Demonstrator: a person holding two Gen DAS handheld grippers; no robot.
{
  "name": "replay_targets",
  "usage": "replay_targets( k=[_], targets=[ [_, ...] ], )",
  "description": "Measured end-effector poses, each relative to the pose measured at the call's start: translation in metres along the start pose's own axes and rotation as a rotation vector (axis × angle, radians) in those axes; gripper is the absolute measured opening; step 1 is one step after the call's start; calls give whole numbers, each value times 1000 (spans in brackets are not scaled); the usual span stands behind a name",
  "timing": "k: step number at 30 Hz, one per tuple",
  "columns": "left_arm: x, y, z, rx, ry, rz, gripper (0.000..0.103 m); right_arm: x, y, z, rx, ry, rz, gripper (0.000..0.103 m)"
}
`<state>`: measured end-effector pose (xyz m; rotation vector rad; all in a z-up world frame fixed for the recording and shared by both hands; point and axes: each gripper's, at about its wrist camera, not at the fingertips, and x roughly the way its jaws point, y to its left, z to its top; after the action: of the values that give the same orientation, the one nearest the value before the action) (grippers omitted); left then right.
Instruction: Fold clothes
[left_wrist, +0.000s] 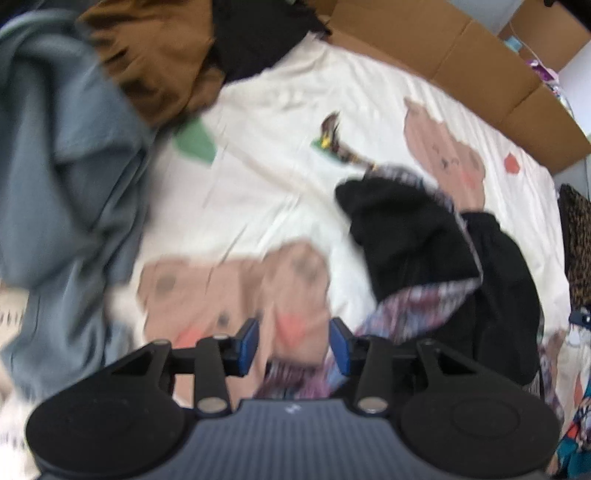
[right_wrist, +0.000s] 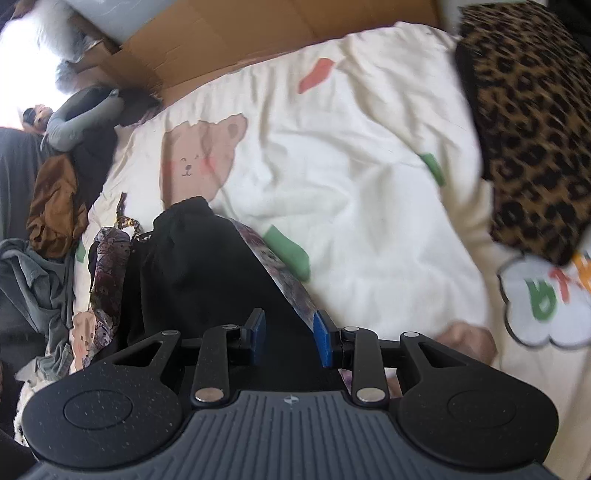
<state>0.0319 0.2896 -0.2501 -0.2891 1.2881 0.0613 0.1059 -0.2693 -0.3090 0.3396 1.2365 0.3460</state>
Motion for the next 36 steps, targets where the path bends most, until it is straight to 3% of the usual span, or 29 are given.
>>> replay_targets(
  k=[9,18,22,30,36],
  targets=[
    [33,-46,68,14,-64,-14,46,36,22,29,-63,-4,38,33],
    [71,-61,115,-183,-42,17,46,73,38,47,-115,11,44,33],
    [86,-62,125,-294,4,21,46,85,43,47,-121,20,43,33],
    [106,-77,130,-377,111,24,44,92,49,45,-101,12,60,33],
    [115,-73,124,-517,153,5,37,92,51,50,-95,-11,71,33]
  ],
)
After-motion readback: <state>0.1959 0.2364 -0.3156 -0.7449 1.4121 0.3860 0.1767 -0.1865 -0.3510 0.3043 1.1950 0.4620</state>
